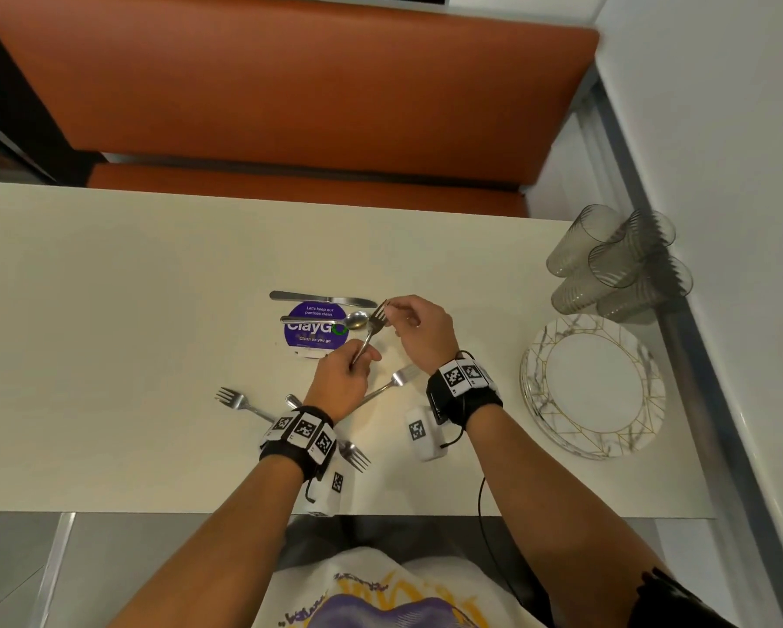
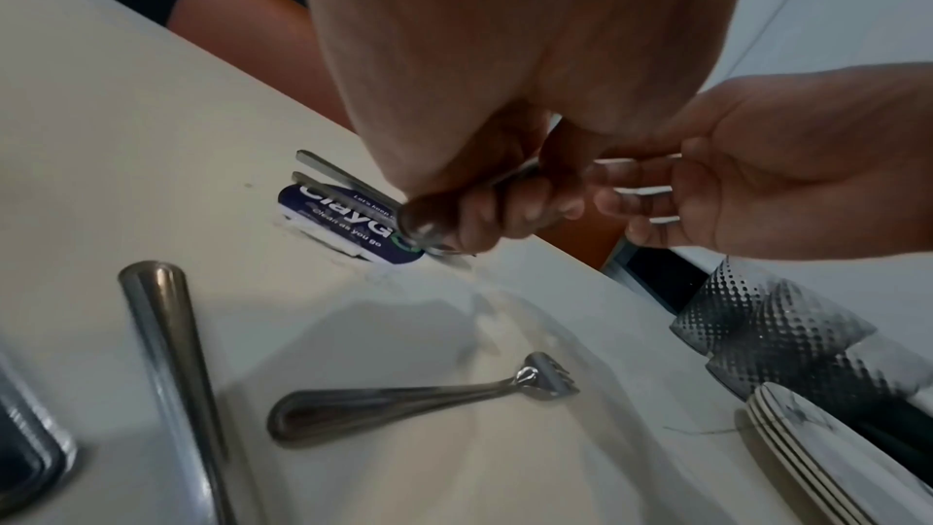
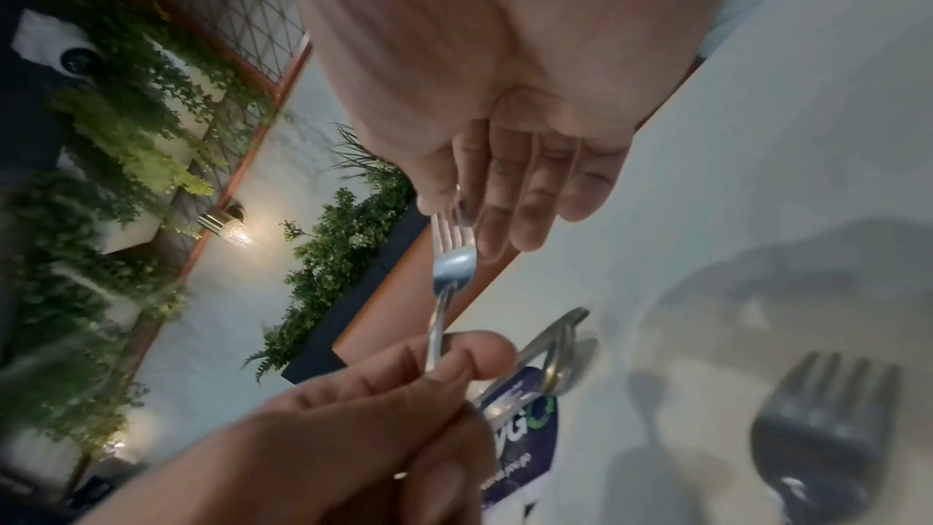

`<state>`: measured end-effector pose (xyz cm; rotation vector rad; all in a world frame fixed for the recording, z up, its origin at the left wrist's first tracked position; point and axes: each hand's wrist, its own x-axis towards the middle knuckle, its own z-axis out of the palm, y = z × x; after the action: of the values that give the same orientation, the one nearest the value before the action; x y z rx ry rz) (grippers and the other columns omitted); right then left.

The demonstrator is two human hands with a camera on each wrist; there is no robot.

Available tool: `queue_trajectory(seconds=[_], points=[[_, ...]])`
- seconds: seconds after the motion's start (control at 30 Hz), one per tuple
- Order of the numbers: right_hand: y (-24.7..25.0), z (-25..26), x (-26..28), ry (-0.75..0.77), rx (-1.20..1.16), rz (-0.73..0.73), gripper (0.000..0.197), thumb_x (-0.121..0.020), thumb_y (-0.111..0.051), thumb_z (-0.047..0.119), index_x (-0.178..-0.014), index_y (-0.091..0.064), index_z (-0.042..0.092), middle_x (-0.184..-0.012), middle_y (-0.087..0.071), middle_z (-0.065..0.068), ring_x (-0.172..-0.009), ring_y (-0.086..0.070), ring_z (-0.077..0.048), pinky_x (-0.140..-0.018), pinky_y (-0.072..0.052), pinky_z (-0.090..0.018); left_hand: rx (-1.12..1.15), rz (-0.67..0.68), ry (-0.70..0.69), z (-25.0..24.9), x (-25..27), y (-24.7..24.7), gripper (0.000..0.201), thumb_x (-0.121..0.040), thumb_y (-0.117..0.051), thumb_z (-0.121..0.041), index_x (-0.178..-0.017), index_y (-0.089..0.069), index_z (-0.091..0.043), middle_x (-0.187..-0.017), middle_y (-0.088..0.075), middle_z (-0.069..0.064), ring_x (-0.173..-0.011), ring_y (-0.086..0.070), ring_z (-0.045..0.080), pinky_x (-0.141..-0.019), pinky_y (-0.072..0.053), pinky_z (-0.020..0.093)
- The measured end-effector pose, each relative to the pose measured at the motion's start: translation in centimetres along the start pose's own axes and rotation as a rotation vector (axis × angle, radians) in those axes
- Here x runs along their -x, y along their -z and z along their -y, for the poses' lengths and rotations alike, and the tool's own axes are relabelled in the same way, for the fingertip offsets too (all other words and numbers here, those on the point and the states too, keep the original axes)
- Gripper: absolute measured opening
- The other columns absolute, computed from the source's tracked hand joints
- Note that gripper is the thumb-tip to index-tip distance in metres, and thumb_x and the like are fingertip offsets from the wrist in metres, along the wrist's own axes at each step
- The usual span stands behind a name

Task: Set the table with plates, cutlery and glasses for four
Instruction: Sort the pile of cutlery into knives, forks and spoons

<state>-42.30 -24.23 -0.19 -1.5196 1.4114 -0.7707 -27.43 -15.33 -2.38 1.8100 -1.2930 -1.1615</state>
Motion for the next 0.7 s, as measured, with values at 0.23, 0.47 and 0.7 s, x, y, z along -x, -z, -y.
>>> queue_trajectory(seconds=[0.23, 0.47, 0.7], points=[[0.3, -4.9, 1.2, -0.068, 0.577, 0.264, 0.039, -0.091, -0.06, 0.01, -0.126, -0.064, 0.025, -0.12, -0.062, -0.004, -0.111, -0.052, -0.025, -0.096, -0.049, -0.04, 0.075, -0.054, 0.142, 0.4, 0.2, 0.4, 0.029, -0.109, -0.042, -0.019, -0.105, -0.071, -0.02, -0.083, -0.06, -0.002, -0.076, -0.054, 0.015, -0.071, -0.045, 0.029], [-0.7, -8.0, 2.4, -0.013, 0.833, 0.359, 0.053, -0.082, -0.07, 0.007, -0.128, -0.062, 0.033, -0.139, -0.04, -0.003, -0.123, -0.039, -0.025, -0.101, -0.045, -0.036, 0.111, -0.062, 0.143, 1.1, -0.4, 0.7, 0.025, -0.109, -0.045, -0.021, -0.1, -0.068, -0.019, -0.08, -0.062, 0.002, -0.075, -0.057, 0.017, -0.077, -0.05, 0.033], [-0.7, -8.6, 2.8, 0.091, 0.828, 0.273, 0.017, -0.095, -0.062, 0.025, -0.107, -0.074, 0.029, -0.122, -0.052, -0.002, -0.111, -0.046, -0.025, -0.09, -0.048, -0.042, 0.091, -0.066, 0.134, 1.3, -0.8, 1.3, 0.027, -0.109, -0.043, -0.02, -0.103, -0.069, -0.022, -0.081, -0.066, 0.004, -0.075, -0.06, 0.016, -0.074, -0.05, 0.029]])
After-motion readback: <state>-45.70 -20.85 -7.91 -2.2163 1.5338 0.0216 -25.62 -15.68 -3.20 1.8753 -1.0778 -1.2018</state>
